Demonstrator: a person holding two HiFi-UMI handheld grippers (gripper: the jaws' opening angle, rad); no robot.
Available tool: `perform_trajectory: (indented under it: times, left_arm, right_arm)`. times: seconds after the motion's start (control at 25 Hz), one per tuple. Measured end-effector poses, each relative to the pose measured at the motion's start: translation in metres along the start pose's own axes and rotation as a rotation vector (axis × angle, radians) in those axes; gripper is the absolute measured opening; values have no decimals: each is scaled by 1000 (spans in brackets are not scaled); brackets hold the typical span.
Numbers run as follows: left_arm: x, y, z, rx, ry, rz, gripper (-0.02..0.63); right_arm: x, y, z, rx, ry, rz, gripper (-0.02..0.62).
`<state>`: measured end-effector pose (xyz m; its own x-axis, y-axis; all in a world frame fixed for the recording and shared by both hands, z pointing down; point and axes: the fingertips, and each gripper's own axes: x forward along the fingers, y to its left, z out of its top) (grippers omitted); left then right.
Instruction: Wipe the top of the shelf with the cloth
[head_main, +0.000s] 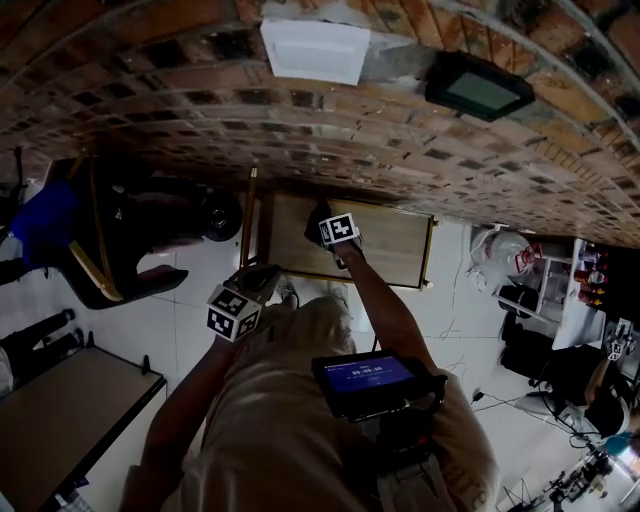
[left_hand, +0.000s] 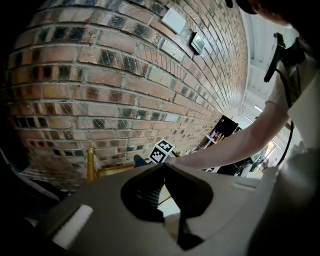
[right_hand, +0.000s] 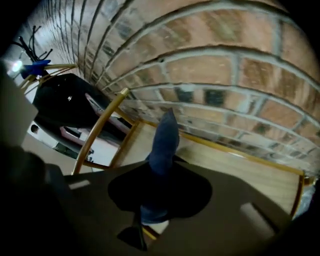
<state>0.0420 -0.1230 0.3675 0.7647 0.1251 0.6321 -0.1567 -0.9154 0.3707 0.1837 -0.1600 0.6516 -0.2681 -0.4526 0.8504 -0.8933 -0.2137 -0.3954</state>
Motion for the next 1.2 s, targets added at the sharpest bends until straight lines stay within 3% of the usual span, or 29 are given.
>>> perform_trajectory:
  times: [0.28,0.48,0.8,1.2]
  left_arm:
    - [-30,40,-17,-12,8,-13,3]
    - [-49,59,-28,7,19,-18,3]
    - [-76,74,-46,-20,24,5,3]
    - [-62,56,-48,-33,27,13,3]
  right_arm:
    - [71,84,12,-27,60,103,84]
    - [114,118,23,-41,72,129,84]
    - [154,116,15,-52,154,67,84]
    - [130,78,-5,-60,166,3,84]
